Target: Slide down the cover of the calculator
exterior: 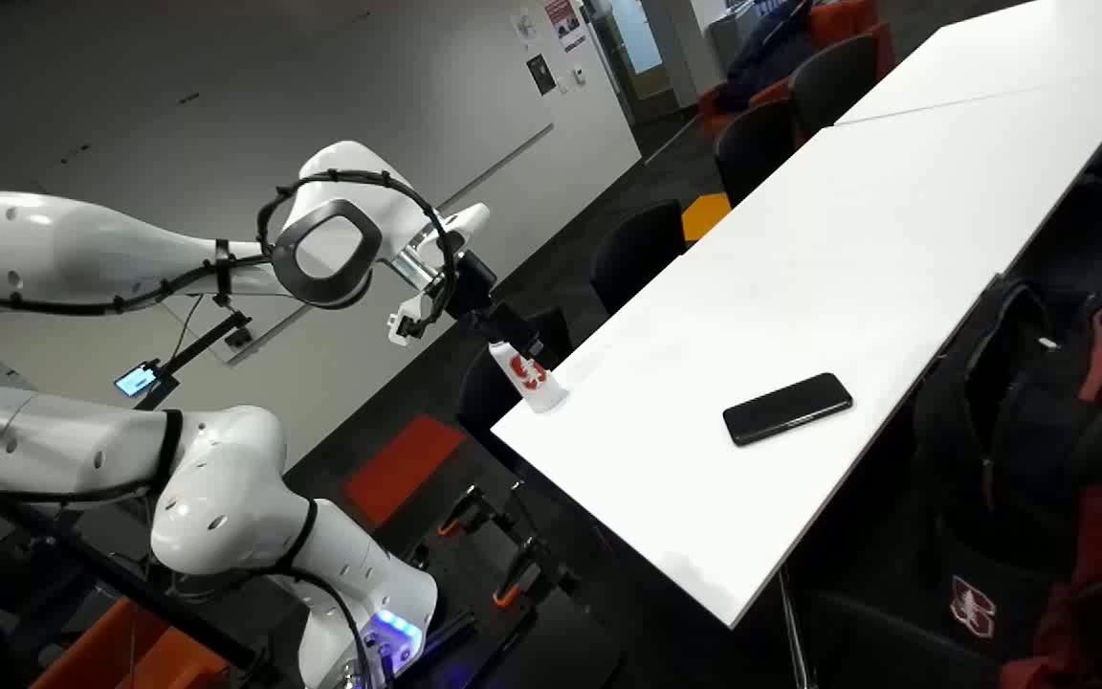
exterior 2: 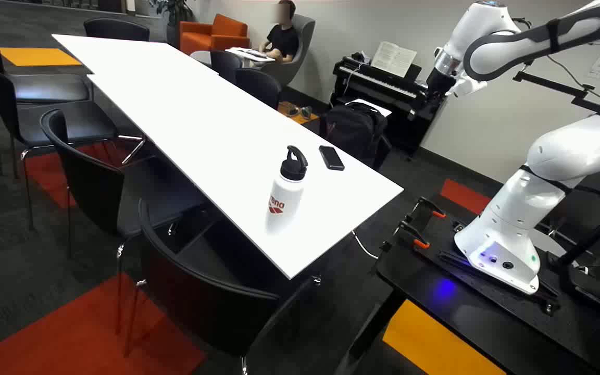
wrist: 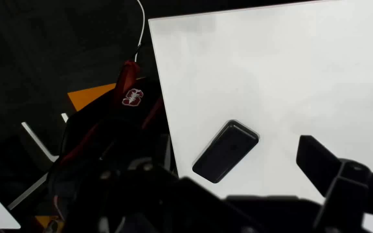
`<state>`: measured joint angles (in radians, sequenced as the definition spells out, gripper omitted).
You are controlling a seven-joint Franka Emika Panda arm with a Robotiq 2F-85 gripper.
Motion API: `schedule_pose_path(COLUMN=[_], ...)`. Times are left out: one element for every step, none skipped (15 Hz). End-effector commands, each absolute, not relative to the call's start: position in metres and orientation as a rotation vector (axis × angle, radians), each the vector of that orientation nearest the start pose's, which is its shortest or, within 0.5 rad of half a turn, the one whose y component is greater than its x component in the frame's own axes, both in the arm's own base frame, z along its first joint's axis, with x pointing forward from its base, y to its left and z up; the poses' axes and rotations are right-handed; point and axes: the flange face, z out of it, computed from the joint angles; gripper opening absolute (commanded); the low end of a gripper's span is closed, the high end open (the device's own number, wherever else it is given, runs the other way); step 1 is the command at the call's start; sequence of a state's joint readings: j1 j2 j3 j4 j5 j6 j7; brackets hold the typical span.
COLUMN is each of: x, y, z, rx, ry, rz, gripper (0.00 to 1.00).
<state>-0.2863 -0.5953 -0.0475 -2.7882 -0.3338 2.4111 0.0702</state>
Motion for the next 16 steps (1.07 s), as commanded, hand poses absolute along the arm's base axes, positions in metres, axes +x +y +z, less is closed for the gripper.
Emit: schedule_pose_path(x=[0.340,0.340,0.340,0.340,0.340,0.340,0.344,0.355,0.367,0.380,0.393,0.408,0.419,0.431,0.445,0.458], y=[-0.119,-0.119,-0.119,-0.119,-0.119,-0.119,-0.122,-0.130,-0.140,-0.151,-0.162,-0.174,-0.184,-0.195,-0.205,-0.217], z=[0.400,0.400,0.400,0.400,0.400,0.400,0.402,0.406,0.410,0.413,0.414,0.413,0.414,0.411,0.407,0.401], rx=[-3.361,-3.361,-3.361,-3.361,-3.361,-3.361,-3.364,-3.348,-3.338,-3.326,-3.318,-3.321,-3.311,-3.307,-3.302,-3.285], ry=[0.292,0.292,0.292,0.292,0.292,0.292,0.334,0.371,0.427,0.468,0.482,0.485,0.484,0.449,0.443,0.385], rz=[-0.318,-0.318,-0.318,-0.318,-0.318,-0.318,-0.354,-0.364,-0.384,-0.373,-0.352,-0.328,-0.301,-0.270,-0.255,-0.226], gripper=[1.00,1.00,1.00,1.00,1.00,1.00,1.00,1.00,1.00,1.00,1.00,1.00,1.00,1.00,1.00,1.00])
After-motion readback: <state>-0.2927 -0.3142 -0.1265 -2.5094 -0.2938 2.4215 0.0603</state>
